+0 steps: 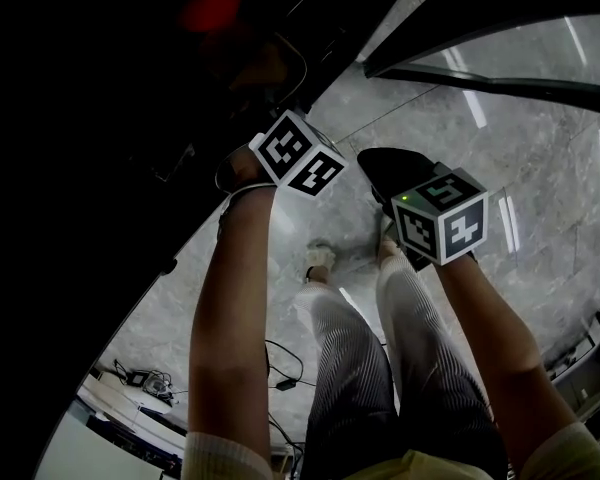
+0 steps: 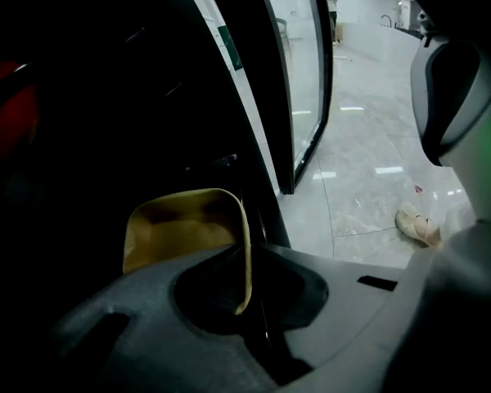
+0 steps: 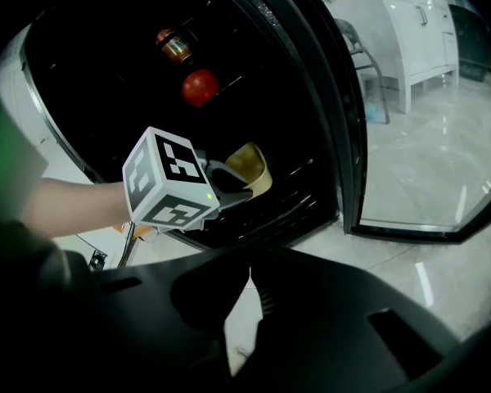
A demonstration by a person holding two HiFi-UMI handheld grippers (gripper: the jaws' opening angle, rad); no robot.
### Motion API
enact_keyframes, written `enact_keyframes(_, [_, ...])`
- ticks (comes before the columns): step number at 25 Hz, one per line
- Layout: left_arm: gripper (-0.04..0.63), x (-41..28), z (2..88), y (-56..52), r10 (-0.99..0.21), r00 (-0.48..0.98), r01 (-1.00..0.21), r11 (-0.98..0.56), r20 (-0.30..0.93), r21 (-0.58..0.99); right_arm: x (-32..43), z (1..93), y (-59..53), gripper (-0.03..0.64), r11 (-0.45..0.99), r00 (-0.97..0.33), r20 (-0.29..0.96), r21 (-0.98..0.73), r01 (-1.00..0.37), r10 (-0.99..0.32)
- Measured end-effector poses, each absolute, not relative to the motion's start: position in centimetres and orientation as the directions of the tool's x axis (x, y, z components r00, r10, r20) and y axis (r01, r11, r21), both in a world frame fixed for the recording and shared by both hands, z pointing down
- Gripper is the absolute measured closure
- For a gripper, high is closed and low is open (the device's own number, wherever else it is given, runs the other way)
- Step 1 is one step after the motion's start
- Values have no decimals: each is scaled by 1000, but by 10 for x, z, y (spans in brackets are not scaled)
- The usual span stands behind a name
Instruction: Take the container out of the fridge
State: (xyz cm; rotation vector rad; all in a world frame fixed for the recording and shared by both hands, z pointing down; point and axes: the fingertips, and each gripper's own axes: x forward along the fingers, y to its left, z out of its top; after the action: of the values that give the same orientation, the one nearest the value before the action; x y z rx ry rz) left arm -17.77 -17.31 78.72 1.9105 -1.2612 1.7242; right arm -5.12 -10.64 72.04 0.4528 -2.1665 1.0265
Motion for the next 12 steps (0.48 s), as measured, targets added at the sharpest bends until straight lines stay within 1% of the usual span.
enact_keyframes(3, [561, -169, 783, -168, -406, -66, -720, -613, 911, -326, -49, 717, -105, 588, 624, -705, 709, -536, -569, -33])
enact_keyframes(8, [563, -151, 778, -162, -409, 12, -733, -624, 912, -270, -46, 710, -106, 588, 617, -702, 710, -525, -586, -63])
enact_keyframes(12, [563, -141, 770, -150, -403, 42, -701, -664, 914, -261, -41, 697, -105, 588, 617, -701, 707, -513, -597, -91])
